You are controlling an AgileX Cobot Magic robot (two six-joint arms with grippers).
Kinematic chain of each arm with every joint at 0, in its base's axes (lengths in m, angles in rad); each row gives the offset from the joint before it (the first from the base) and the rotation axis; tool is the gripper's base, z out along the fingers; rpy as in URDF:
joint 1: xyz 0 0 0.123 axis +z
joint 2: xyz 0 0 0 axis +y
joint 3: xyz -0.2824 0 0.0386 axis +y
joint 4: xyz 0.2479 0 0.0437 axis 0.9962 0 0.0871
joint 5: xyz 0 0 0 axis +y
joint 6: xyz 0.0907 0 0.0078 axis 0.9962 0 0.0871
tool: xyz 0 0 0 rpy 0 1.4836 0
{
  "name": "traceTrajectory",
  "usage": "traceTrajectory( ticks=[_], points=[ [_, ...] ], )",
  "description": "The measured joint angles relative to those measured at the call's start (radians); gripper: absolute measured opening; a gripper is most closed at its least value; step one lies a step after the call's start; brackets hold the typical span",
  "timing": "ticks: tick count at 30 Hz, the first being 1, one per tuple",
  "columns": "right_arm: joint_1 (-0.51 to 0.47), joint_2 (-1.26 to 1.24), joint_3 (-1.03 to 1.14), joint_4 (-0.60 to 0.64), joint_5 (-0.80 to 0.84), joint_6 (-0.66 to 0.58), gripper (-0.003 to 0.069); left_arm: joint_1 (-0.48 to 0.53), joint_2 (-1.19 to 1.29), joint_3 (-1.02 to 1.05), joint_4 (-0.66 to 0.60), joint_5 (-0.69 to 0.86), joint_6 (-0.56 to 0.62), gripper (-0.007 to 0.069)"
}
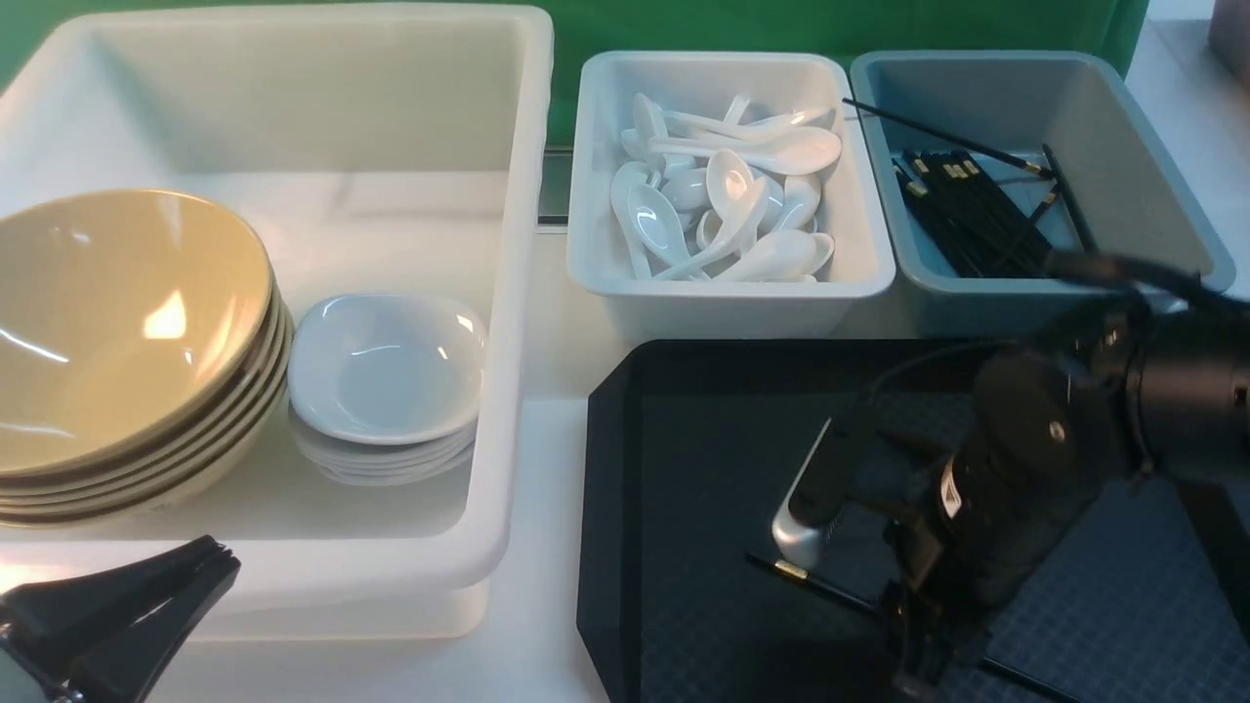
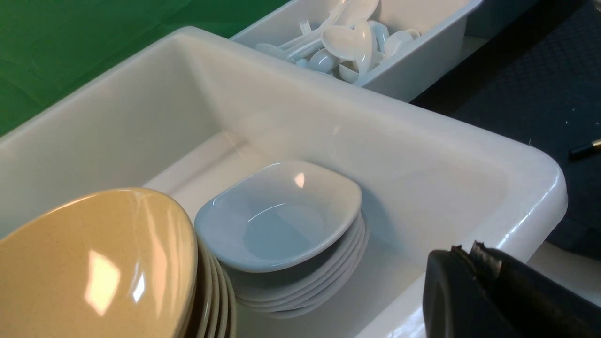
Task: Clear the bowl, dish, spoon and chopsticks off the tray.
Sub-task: Use the right arm to grab a chopstick, then use the right arm to put a chopstick into the small storage box on the right
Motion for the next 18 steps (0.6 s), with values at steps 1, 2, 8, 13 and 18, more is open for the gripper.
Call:
traceTrajectory(
  ticks=[1, 2, 8, 13, 18],
  points=[
    [0.0, 0.011, 0.009, -0.001, -0.017, -0.003, 0.0353, 0.0, 0.0, 0.0, 0.0, 0.0, 0.0, -0.0008],
    [0.0, 0.012, 0.009, 0.0, -0.018, -0.003, 0.0349, 0.0, 0.0, 0.0, 0.0, 0.0, 0.0, -0.0008],
    [0.0, 0.027, -0.017, 0.012, -0.001, -0.004, 0.0086, 0.0, 0.0, 0.0, 0.0, 0.0, 0.0, -0.0008],
    [0.015, -0.058, -0.078, 0.012, 0.029, -0.013, 0.0071, 0.0, 0.0, 0.0, 0.0, 0.0, -0.004, -0.0008],
    [-0.007, -0.284, -0.195, -0.041, -0.004, -0.036, 0.0071, 0.0, 0.0, 0.0, 0.0, 0.0, -0.004, -0.0008]
  ],
)
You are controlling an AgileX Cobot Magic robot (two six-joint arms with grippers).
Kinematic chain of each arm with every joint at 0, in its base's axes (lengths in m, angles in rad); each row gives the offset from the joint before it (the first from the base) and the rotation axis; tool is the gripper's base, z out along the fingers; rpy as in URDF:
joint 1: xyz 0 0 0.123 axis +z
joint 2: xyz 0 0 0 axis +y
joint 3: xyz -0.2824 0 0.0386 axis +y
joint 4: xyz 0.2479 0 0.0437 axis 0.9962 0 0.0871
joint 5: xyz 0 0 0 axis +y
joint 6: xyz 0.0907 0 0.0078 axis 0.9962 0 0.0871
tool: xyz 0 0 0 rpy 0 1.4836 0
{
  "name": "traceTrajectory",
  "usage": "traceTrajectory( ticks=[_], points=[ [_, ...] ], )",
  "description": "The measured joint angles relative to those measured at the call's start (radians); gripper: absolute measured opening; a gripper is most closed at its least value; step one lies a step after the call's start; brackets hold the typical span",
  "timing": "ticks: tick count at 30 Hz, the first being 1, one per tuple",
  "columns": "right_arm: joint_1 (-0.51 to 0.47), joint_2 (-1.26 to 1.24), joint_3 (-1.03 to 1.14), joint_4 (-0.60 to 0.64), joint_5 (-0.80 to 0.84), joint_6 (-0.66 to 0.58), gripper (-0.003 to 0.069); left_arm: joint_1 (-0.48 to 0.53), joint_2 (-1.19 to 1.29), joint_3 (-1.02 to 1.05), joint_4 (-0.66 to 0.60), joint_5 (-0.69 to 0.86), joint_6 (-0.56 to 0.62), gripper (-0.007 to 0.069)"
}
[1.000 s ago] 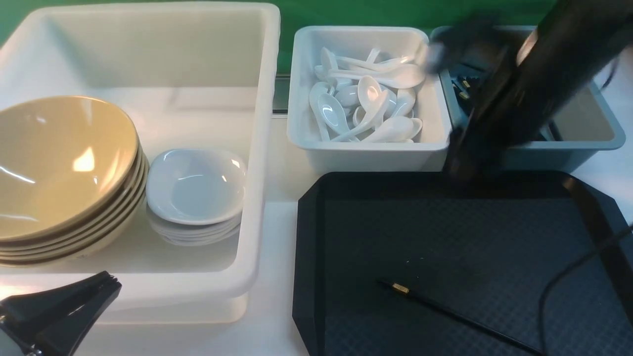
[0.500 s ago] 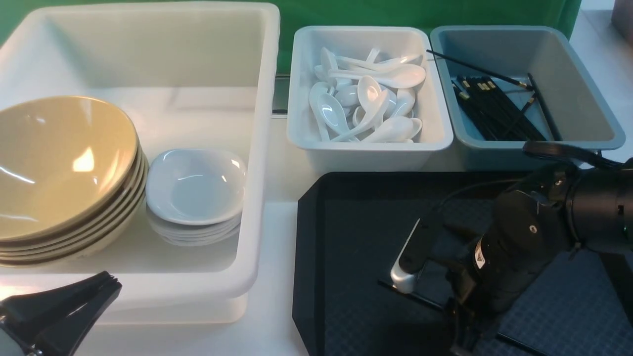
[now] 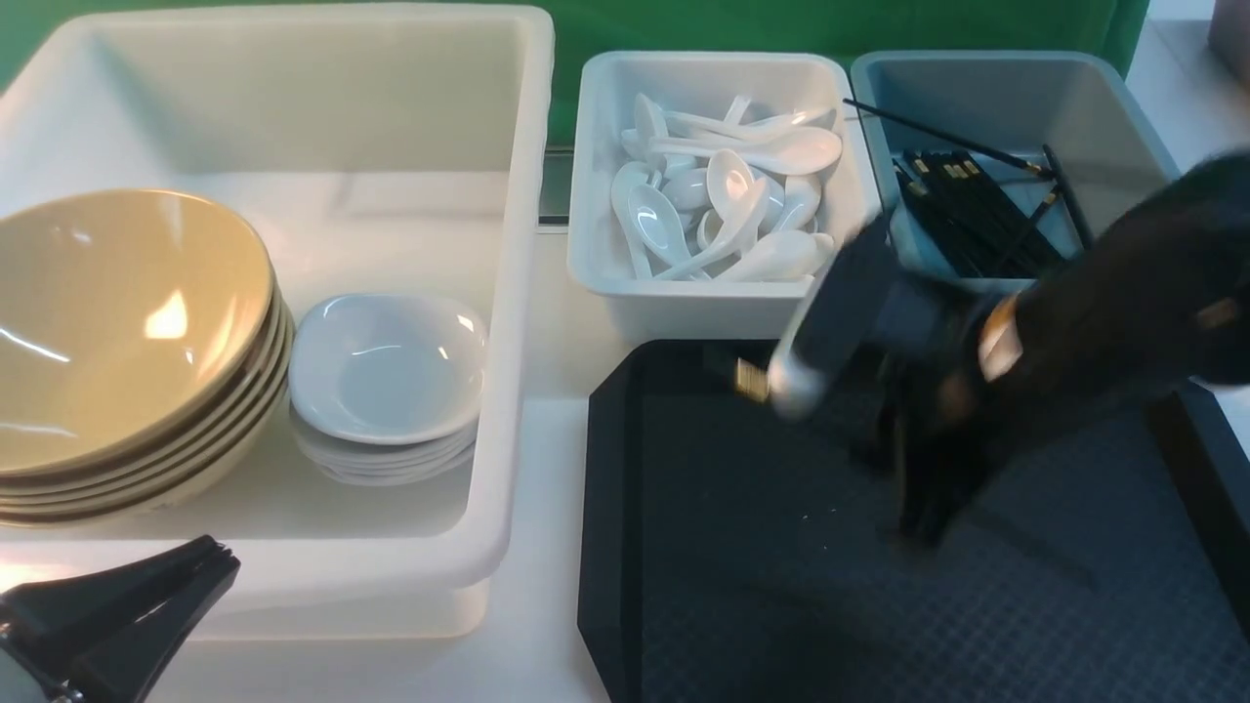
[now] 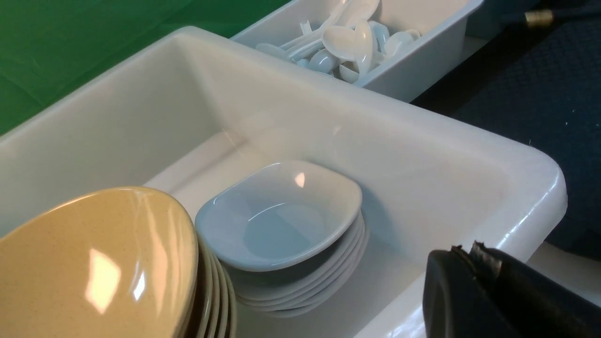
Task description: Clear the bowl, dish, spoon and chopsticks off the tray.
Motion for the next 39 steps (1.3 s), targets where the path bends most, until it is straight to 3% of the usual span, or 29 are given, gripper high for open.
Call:
traceTrajectory(
  ticks=[7, 9, 12, 16, 20, 22, 24, 30, 35, 39],
  points=[
    [-0.224, -0.082, -0.041, -0.062, -0.5, 0.085, 0.0071, 0.0, 0.0, 0.0, 0.002, 0.0, 0.0, -0.0008],
    [-0.335, -0.008, -0.051, -0.064, -0.668, 0.169, 0.0072, 0.0, 0.0, 0.0, 0.004, 0.0, 0.0, -0.0008],
    [-0.404, 0.085, -0.08, -0.064, -0.721, 0.269, 0.0085, 0.0, 0.0, 0.0, 0.004, 0.0, 0.0, -0.0008],
    [-0.471, 0.315, -0.194, -0.064, -0.606, 0.4, 0.0195, 0.0, 0.0, 0.0, 0.009, 0.002, 0.0, -0.0008],
    [-0.462, 0.438, -0.317, -0.064, -0.508, 0.424, 0.0314, 0.0, 0.0, 0.0, 0.034, 0.004, 0.0, -0.0008],
    [-0.448, 0.483, -0.392, -0.064, -0.502, 0.427, 0.0328, 0.0, 0.0, 0.0, 0.043, 0.005, 0.0, -0.0008],
    [-0.432, 0.52, -0.467, -0.064, -0.502, 0.427, 0.0308, 0.0, 0.0, 0.0, 0.045, 0.006, 0.0, -0.0008],
    [-0.381, 0.704, -0.755, -0.062, -0.422, 0.408, 0.0057, 0.0, 0.0, 0.0, 0.049, 0.008, -0.005, -0.0008],
    [-0.371, 0.828, -0.946, -0.038, -0.258, 0.352, 0.0032, 0.0, 0.0, 0.0, 0.055, 0.008, -0.009, -0.0008],
    [-0.371, 0.913, -1.064, 0.107, -0.138, 0.177, 0.0031, 0.0, 0.0, 0.0, 0.06, 0.015, -0.015, -0.0008]
  ],
)
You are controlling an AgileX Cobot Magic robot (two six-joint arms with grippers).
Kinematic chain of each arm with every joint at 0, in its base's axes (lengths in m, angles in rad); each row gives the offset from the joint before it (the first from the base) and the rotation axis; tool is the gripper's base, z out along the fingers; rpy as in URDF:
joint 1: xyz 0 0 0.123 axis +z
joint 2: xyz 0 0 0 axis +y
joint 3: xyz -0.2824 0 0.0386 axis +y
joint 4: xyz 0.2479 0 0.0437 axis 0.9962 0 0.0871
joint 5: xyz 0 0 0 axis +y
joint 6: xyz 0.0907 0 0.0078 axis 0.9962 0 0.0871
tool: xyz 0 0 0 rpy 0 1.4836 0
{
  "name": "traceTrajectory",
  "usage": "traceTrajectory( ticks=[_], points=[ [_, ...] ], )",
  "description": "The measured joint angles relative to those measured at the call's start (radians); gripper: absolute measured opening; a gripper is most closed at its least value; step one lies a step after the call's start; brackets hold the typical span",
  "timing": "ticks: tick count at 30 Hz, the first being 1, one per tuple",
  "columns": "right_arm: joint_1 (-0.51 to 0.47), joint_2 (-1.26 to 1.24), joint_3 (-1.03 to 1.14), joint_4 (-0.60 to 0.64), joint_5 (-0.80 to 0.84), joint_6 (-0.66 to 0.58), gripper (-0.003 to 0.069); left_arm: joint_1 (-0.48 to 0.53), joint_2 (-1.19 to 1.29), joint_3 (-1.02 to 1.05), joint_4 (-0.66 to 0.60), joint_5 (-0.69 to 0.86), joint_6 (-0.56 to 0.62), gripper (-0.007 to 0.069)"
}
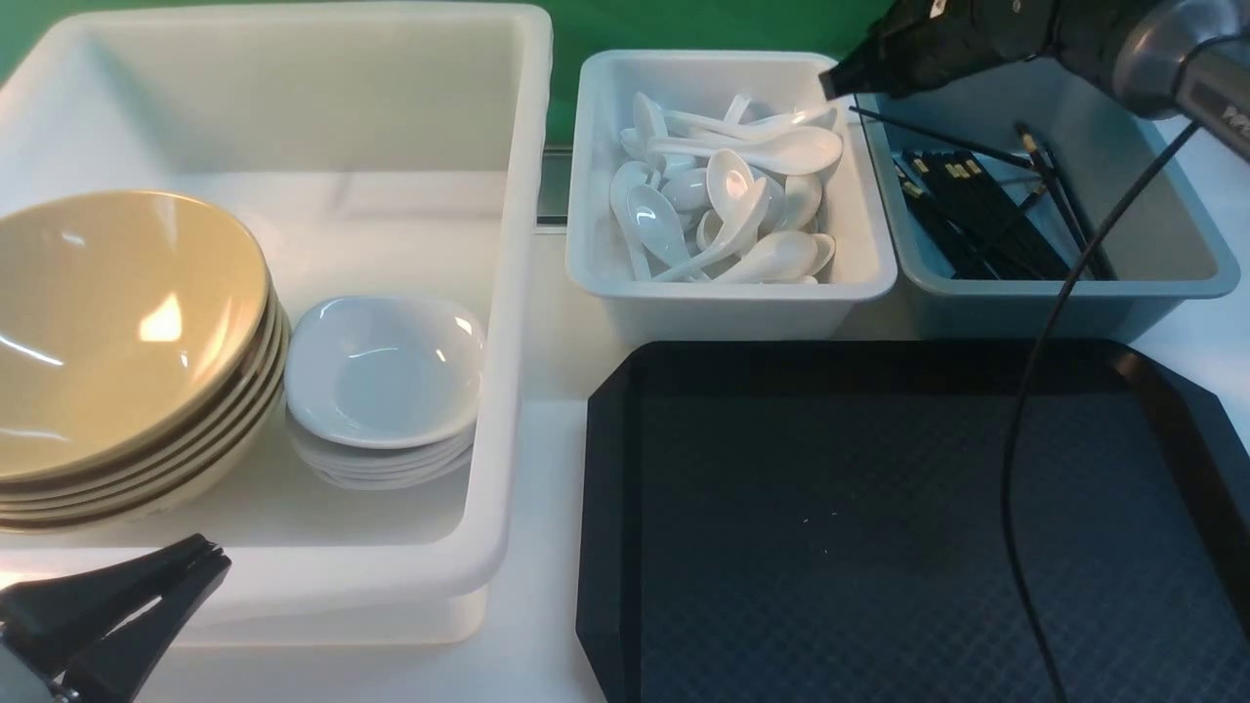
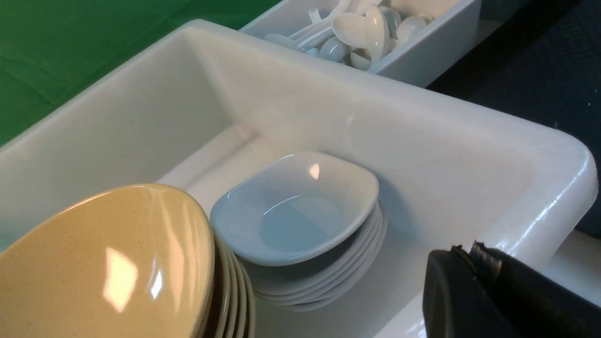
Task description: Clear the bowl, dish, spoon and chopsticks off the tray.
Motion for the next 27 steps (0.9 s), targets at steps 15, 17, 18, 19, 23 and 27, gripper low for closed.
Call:
traceTrajectory(
  ticks=[15, 17, 18, 19, 23, 27],
  points=[
    [-0.025, 0.039, -0.018, 0.208, -0.042, -0.172, 0.0031, 0.0, 0.0, 0.0, 0.003, 0.0, -0.008, -0.0008],
    [-0.035, 0.05, -0.018, 0.215, -0.039, -0.165, 0.0031, 0.0, 0.0, 0.0, 0.003, 0.0, -0.008, -0.0008],
    [-0.037, 0.056, -0.018, 0.226, -0.039, -0.162, 0.0032, 0.0, 0.0, 0.0, 0.003, 0.0, -0.008, -0.0008],
    [-0.037, 0.057, -0.018, 0.226, -0.039, -0.162, 0.0032, 0.0, 0.0, 0.0, 0.003, 0.0, -0.008, -0.0008],
    [-0.04, 0.064, -0.018, 0.265, -0.027, -0.154, 0.0033, 0.0, 0.0, 0.01, 0.005, -0.009, -0.008, -0.0008],
    [-0.04, 0.064, -0.036, 0.237, 0.068, -0.159, 0.0034, 0.0, 0.0, 0.02, 0.017, -0.016, -0.008, -0.0008]
  ],
)
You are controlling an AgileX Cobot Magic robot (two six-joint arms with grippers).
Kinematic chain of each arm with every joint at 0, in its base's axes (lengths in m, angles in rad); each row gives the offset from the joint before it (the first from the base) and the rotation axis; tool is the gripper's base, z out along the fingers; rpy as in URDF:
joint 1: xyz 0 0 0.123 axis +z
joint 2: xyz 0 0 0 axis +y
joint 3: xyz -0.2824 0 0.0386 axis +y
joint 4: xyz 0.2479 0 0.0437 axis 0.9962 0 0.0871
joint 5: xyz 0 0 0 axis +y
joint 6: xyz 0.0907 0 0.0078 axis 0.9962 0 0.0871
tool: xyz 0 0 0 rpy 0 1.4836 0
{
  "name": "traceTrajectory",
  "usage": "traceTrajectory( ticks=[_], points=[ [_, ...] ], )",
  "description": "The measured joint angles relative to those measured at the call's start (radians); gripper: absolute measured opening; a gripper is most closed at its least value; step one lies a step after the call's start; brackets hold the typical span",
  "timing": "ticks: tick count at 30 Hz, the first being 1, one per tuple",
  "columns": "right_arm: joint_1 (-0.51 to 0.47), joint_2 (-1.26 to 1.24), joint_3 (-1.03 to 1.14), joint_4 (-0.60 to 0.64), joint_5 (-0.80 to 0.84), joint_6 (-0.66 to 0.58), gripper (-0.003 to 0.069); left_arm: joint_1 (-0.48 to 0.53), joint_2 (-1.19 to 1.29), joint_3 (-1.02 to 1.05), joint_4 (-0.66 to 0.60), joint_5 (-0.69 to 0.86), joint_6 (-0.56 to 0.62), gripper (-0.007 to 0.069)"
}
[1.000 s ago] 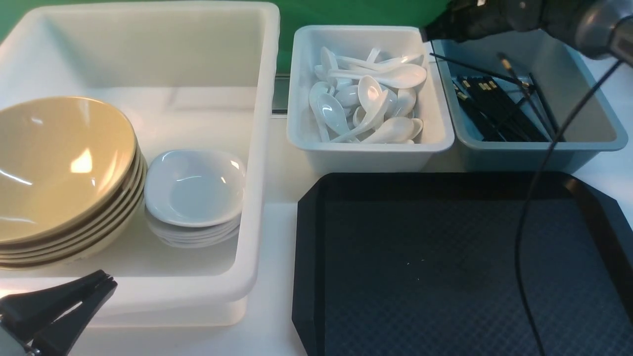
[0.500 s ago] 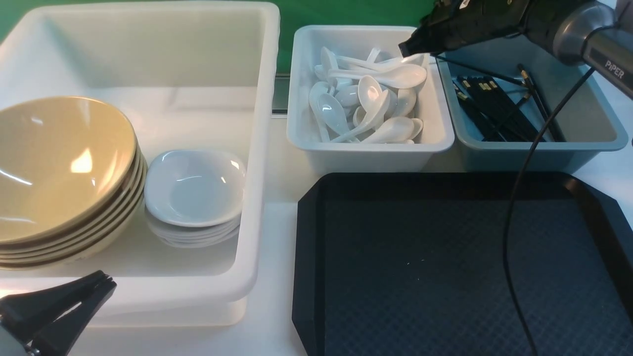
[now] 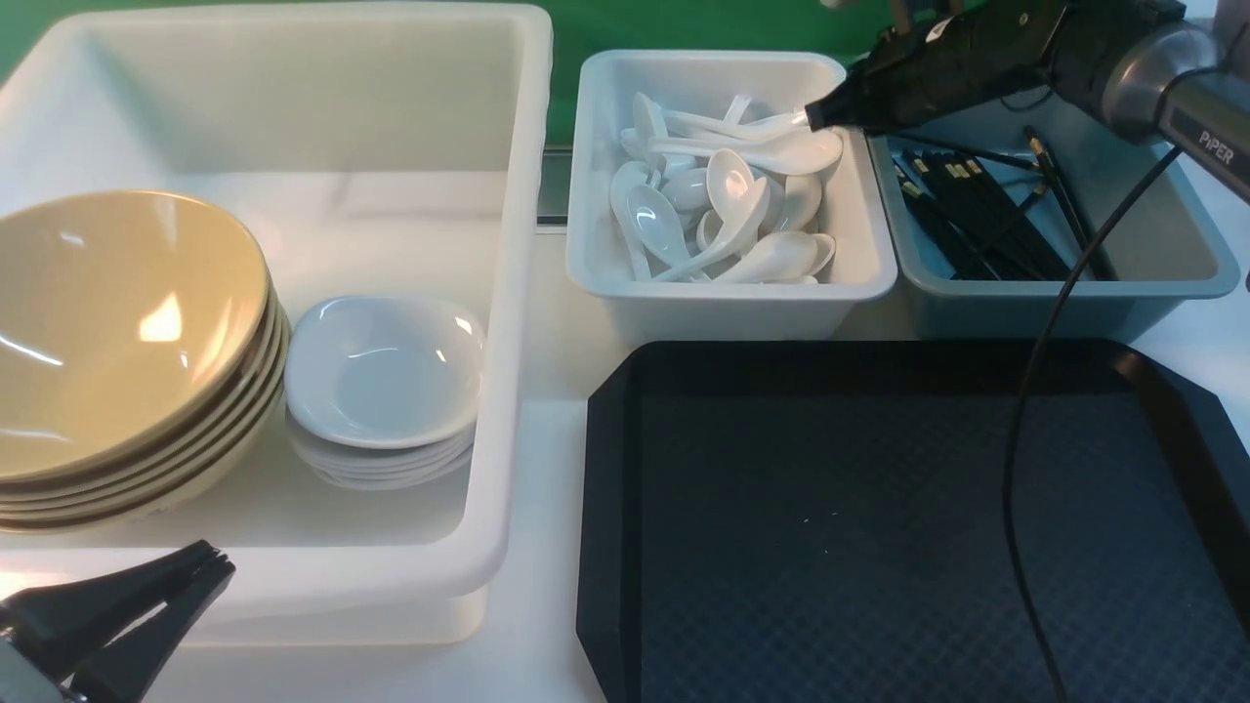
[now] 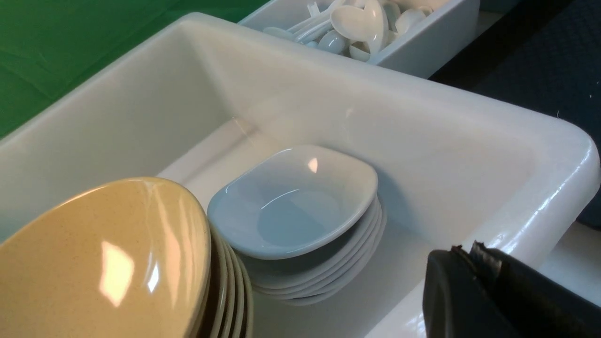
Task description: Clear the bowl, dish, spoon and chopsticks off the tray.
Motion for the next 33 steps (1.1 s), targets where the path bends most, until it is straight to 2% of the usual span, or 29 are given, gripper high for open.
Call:
traceTrajectory(
  ticks=[3, 7, 12, 18, 26, 33],
  points=[
    [0.0, -0.001, -0.033, -0.056, 0.095, -0.008, 0.0034, 0.0, 0.0, 0.0, 0.002, -0.001, 0.0, -0.0008],
    [-0.001, -0.001, -0.136, -0.175, 0.299, -0.011, 0.0035, 0.0, 0.0, 0.0, 0.004, -0.004, 0.0, -0.0008],
    [-0.003, -0.013, -0.218, -0.199, 0.347, 0.02, 0.0039, 0.0, 0.0, 0.0, 0.005, -0.004, 0.0, -0.0008],
    [-0.003, -0.046, -0.208, -0.198, 0.347, 0.077, 0.0042, 0.0, 0.0, 0.0, 0.005, -0.004, 0.0, -0.0008],
    [-0.003, -0.046, 0.032, -0.191, 0.109, 0.087, 0.0045, 0.0, 0.0, 0.0, 0.005, -0.004, -0.008, -0.0008],
    [-0.003, -0.06, 0.049, -0.219, 0.106, 0.087, 0.0046, 0.0, 0.0, 0.0, 0.005, -0.007, -0.016, -0.0008]
  ],
)
